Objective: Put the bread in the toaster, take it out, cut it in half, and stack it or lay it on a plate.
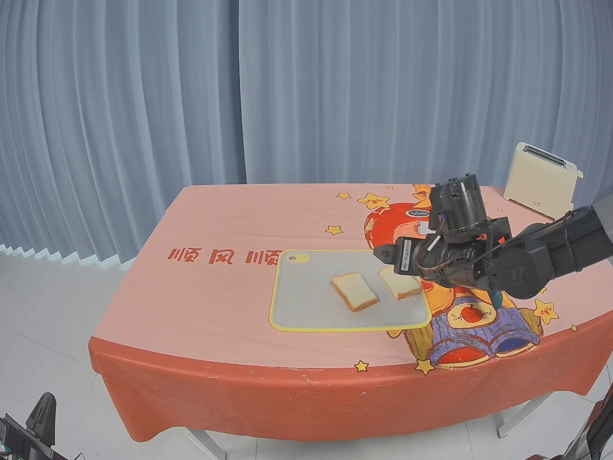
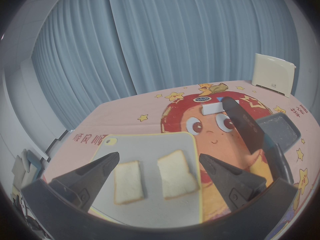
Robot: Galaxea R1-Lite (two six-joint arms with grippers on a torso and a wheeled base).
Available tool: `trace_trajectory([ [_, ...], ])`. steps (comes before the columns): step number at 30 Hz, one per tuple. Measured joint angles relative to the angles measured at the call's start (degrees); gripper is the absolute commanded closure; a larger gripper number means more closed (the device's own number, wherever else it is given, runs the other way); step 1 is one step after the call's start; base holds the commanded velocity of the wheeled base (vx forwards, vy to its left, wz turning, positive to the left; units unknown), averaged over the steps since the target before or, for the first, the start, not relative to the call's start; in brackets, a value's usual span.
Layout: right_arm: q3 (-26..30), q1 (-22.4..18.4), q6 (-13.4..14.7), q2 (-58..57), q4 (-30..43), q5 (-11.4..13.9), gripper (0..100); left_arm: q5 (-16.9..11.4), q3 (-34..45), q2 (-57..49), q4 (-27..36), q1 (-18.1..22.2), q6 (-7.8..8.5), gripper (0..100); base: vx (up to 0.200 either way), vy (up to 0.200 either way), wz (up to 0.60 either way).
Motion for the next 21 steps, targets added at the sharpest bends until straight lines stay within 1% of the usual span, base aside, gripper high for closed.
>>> trace_trajectory([
  [2,3.0,-0.5,-0.3,-1.2,-1.7,0.0,0,0.0,0.0,0.0,0.0,0.0,0.00,100,0.000,0.000,0.00],
  [4,5.3,-1.2,-1.2,-1.9,-3.9,0.1,0,0.0,0.0,0.0,0.0,0.0,-0.02,100,0.000,0.000,0.00],
  [6,7.2,-2.3,-4.0,-2.6,-5.9,0.1,0,0.0,0.0,0.0,0.0,0.0,-0.02,100,0.000,0.000,0.00],
  [8,8.6,-3.6,-7.5,-3.0,-8.0,0.0,0,0.0,0.0,0.0,0.0,0.0,-0.02,100,0.000,0.000,0.00],
  [10,9.7,-4.8,-9.4,-3.1,-10.4,0.0,0,0.0,0.0,0.0,0.0,0.0,-0.02,100,0.000,0.000,0.00],
  [17,12.8,-7.7,-13.8,-0.2,-20.2,-0.6,0,0.0,0.0,0.0,0.0,0.0,-0.02,100,0.000,0.000,0.00],
  [21,14.7,-8.1,-15.4,1.2,-23.1,-0.6,0,0.0,0.0,0.0,0.0,0.0,-0.02,100,0.000,0.000,0.00],
])
